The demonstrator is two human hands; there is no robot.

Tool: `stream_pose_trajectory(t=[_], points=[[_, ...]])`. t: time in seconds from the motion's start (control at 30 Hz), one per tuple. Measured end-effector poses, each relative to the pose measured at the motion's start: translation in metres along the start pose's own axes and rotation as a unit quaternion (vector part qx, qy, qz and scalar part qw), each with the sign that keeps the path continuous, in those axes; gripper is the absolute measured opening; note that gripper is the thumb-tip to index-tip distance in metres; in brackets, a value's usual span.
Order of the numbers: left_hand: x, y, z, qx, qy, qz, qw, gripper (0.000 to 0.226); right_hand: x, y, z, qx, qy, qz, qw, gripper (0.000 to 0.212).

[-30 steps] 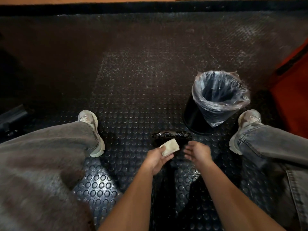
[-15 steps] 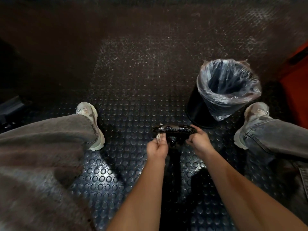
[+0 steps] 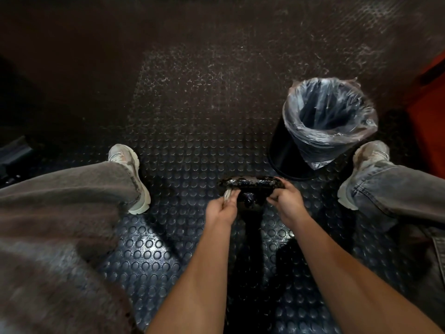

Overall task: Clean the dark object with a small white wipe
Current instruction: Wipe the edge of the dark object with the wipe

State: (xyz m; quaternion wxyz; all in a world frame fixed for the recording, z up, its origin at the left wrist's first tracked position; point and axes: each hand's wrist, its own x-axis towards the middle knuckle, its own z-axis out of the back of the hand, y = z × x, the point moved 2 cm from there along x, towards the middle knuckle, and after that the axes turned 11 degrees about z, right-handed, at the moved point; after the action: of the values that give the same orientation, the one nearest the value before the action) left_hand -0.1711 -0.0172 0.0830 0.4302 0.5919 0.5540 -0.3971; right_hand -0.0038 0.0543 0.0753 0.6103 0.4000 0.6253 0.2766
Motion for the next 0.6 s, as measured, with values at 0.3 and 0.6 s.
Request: stream_pose_trajectory(t=[0.3,0.6], points=[[-0.009,0.022,-0.018,0.050,0.075,0.038,0.995,0.025,-0.001,0.000,0.001,-0.004,0.005,0.009,1.000,0.051],[-0.039,-0.011,-0.008,0.304,-0.119,-0.049,0.944,0.049,0.001,-0.004,0.000,0.013,-0.001,0.009,1.000,0.048]])
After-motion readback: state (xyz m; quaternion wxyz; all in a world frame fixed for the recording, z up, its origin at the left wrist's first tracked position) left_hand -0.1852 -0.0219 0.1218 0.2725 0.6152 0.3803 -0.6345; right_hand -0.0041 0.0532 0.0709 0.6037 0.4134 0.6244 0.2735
